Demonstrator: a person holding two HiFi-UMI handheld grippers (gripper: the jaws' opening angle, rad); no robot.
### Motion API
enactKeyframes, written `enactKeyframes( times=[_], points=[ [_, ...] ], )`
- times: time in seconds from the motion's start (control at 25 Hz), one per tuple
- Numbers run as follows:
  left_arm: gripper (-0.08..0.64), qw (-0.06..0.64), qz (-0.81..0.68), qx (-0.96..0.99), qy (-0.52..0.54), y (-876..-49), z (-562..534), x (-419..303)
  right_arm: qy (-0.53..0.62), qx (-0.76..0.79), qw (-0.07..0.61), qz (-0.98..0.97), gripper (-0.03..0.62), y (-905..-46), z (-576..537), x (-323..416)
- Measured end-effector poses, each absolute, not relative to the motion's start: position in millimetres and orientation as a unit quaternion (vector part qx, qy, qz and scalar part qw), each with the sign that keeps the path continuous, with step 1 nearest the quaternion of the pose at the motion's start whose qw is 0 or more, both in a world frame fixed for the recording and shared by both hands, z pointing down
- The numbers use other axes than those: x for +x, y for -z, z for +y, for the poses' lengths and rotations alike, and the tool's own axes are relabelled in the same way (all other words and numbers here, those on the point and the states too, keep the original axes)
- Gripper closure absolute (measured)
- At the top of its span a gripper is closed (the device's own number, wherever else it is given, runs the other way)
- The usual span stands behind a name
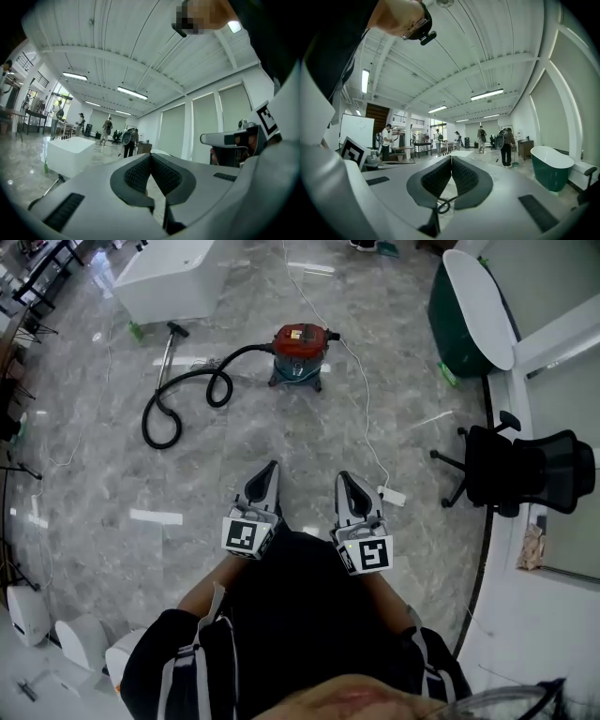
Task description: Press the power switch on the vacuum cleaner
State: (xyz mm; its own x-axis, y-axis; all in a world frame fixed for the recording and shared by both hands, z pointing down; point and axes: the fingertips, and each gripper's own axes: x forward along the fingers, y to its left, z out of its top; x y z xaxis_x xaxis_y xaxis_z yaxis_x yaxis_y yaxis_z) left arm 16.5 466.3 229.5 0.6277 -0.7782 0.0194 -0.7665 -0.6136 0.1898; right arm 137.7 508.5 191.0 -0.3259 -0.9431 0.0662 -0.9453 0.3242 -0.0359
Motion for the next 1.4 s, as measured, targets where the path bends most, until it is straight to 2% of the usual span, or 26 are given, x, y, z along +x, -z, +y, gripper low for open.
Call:
enactKeyframes(
  times=[0.36,0.72,1.08,1.4],
  points=[
    [0.549,0.111,-0.461,0.879,0.045,-232.8,311.0,-54.8,-0.040,0.567,0.061,-0.821,0.574,-183.7,357.4,95.5],
    [0.549,0.129,-0.466,0.873,0.072,-214.9,236.7,-81.4,-0.051,0.551,0.072,-0.830,0.574,-183.1,261.0,56.6],
    [0.549,0.101,-0.443,0.887,0.081,-204.0,197.2,-97.5,-0.057,0.569,0.057,-0.819,0.574,-183.9,231.2,46.3],
    [0.549,0.128,-0.474,0.864,0.108,-194.5,210.5,-113.8,-0.101,0.525,0.034,-0.845,0.574,-191.4,213.1,21.7]
  ],
)
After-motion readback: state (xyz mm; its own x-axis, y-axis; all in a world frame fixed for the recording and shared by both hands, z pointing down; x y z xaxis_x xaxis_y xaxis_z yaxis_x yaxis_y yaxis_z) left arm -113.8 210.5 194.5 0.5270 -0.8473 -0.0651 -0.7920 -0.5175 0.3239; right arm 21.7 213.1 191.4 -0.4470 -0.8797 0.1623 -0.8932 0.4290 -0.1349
